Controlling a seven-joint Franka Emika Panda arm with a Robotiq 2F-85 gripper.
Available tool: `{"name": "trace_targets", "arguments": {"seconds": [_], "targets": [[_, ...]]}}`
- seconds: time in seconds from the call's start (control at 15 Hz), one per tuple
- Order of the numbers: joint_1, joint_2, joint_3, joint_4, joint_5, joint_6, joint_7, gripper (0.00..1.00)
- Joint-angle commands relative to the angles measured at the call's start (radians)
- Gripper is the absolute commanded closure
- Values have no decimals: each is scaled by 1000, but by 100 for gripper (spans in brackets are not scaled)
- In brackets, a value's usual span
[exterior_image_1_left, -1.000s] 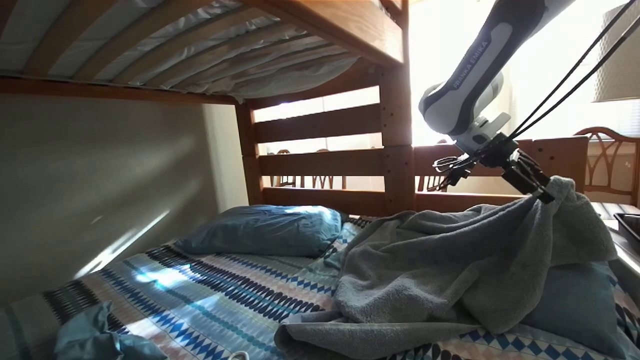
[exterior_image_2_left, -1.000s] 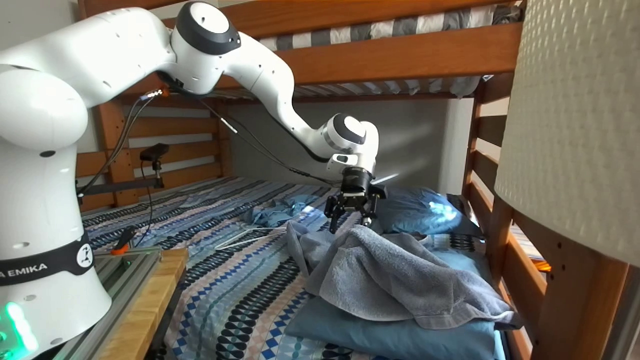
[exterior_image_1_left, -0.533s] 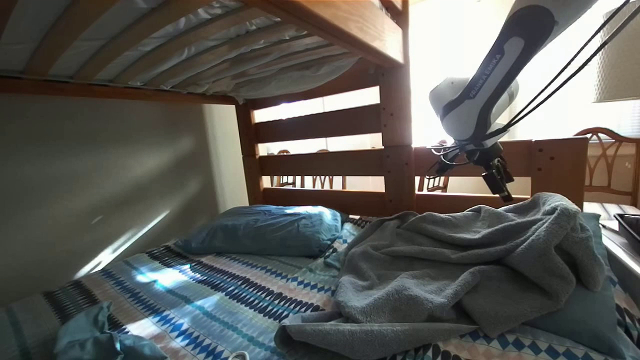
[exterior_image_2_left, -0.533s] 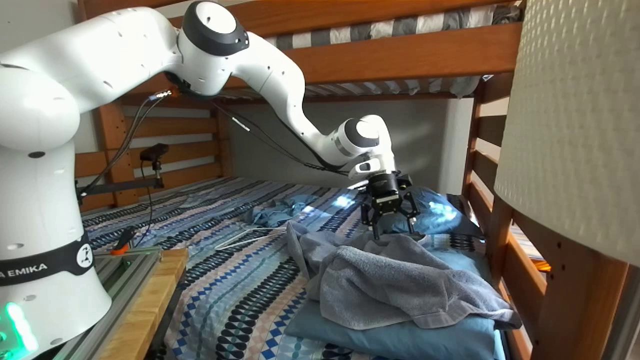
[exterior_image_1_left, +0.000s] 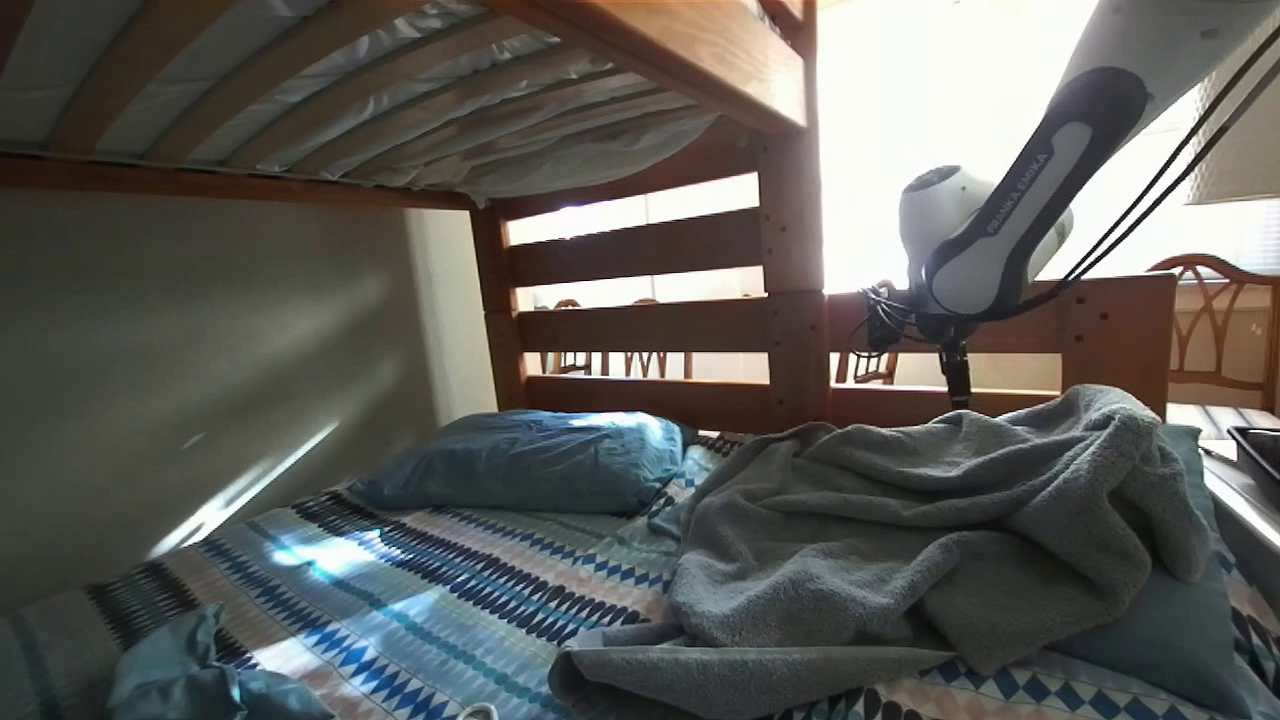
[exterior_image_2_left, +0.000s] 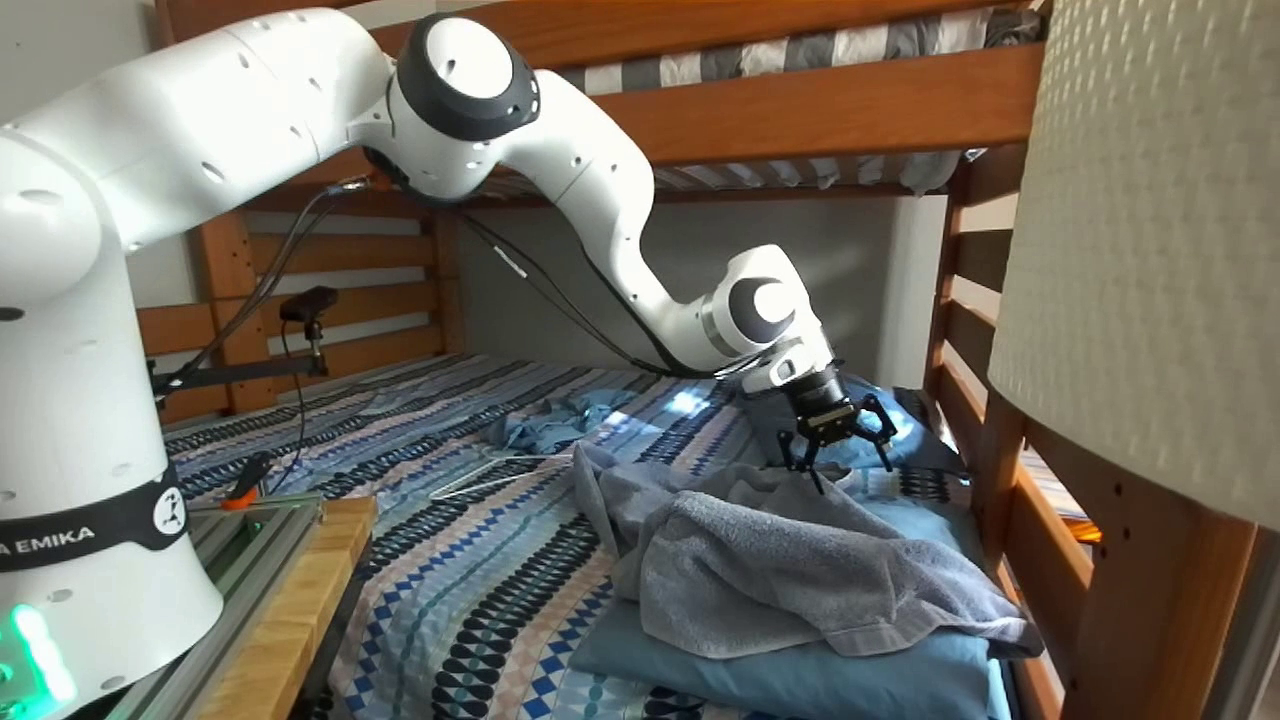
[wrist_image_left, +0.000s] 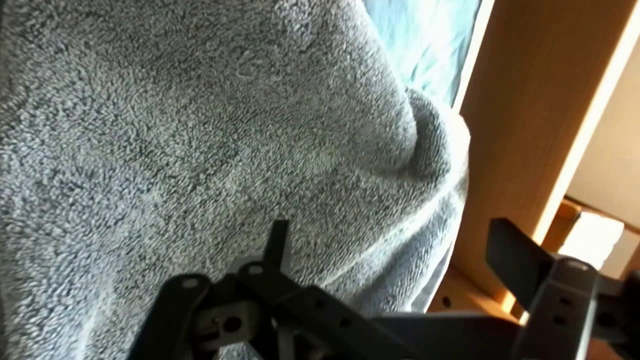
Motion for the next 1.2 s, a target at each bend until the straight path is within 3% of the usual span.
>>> {"name": "trace_targets", "arguments": {"seconds": [0.0,0.27,0.53,0.67,0.8,1.13], "targets": [[-161,69,156,144,-8,81,-201,0],[-315,133,364,279,64,44,-516,0],[-402,190,516,378,170,-104,-817,0],[-418,211,544,422,233,-225,-934,0],[-409,234,528,467,264,-318,-1000,0],[-369,310,465,601,251,-411,-1057,0]]}}
